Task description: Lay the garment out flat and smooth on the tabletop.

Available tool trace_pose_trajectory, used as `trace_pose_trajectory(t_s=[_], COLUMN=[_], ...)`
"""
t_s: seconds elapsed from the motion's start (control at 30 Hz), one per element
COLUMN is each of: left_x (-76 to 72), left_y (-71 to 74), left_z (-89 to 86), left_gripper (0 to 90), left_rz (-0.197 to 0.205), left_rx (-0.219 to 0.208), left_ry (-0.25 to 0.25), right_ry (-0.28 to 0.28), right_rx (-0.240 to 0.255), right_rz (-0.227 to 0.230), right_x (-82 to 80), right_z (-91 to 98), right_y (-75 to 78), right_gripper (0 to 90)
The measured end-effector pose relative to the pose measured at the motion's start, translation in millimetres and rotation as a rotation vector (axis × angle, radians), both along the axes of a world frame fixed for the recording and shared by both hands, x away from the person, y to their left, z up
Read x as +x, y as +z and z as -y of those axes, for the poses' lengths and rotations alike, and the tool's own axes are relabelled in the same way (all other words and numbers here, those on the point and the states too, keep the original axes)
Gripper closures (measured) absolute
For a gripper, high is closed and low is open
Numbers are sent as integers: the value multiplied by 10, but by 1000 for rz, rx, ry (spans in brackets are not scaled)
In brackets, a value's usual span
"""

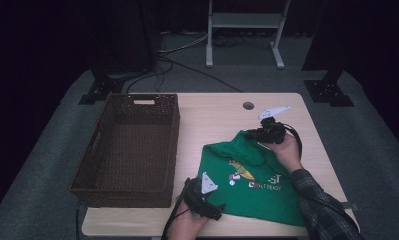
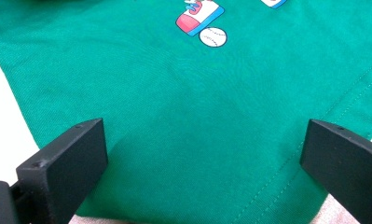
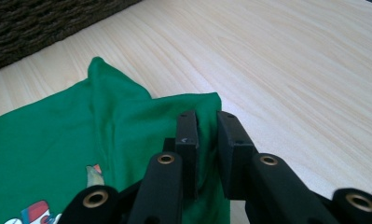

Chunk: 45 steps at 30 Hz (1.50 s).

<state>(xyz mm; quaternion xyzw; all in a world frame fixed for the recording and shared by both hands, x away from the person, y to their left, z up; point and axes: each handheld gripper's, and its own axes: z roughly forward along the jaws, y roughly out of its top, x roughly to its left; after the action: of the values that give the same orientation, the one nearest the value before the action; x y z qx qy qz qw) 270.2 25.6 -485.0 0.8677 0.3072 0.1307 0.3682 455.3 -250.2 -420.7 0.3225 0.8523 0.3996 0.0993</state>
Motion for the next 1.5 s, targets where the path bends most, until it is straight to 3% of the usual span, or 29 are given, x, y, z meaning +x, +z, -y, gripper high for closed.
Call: trace_pose_trajectory(t_s=[1.5], left_x=[0], left_y=[0], left_z=[0], left_gripper=[0], left_rz=[0], left_rx=[1], left_ry=[0], right_ry=[-74], right_rx=[-129], right_rz=[-36], right_x=[233], right_z=[-89], right_y=[-306], right_gripper=[809])
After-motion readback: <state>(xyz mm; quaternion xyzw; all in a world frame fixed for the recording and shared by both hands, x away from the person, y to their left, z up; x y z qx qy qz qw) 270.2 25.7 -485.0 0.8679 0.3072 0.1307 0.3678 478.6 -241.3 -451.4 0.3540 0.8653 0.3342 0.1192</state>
